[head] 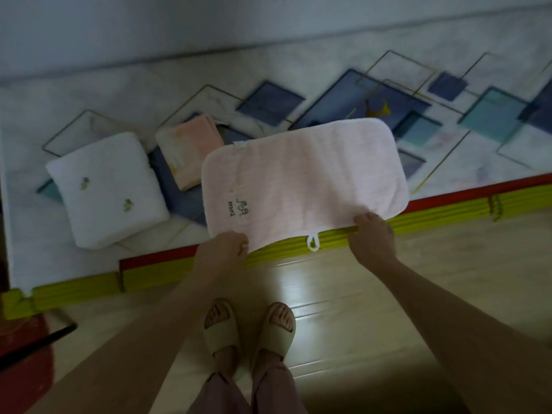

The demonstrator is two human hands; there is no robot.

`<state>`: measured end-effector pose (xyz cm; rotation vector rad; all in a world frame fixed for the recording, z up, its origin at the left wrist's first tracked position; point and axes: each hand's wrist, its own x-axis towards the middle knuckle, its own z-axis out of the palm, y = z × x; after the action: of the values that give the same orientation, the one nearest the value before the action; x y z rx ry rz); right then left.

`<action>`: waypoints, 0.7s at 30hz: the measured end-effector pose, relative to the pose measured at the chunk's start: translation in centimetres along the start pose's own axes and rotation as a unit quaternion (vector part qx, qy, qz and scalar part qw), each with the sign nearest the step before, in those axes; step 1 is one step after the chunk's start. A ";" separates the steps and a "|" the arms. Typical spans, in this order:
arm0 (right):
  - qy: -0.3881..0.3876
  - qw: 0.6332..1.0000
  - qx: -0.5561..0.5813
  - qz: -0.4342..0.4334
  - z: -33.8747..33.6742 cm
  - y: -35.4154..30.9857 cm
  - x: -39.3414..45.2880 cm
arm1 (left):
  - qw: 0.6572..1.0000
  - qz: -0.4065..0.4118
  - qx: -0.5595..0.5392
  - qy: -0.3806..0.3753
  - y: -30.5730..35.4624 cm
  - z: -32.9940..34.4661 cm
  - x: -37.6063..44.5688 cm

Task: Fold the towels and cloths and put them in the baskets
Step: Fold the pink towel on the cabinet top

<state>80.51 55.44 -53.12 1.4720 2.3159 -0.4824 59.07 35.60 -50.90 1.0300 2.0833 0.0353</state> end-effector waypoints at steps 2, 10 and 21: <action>0.058 0.995 0.069 -0.041 0.0 -2.8 -0.8 | 0.988 -0.026 -0.064 0.135 -0.7 -1.3 0.9; -0.047 0.951 0.169 -0.256 3.1 -17.9 -5.1 | 0.935 -0.085 -0.222 0.264 -4.4 -7.0 6.5; -0.082 0.969 0.031 -0.232 6.0 -21.4 -5.9 | 0.929 -0.038 -0.280 0.237 -6.3 -6.3 7.4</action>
<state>63.98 39.44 -53.60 0.8613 2.5215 -0.7737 48.14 38.28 -53.55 0.6185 2.3227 0.8662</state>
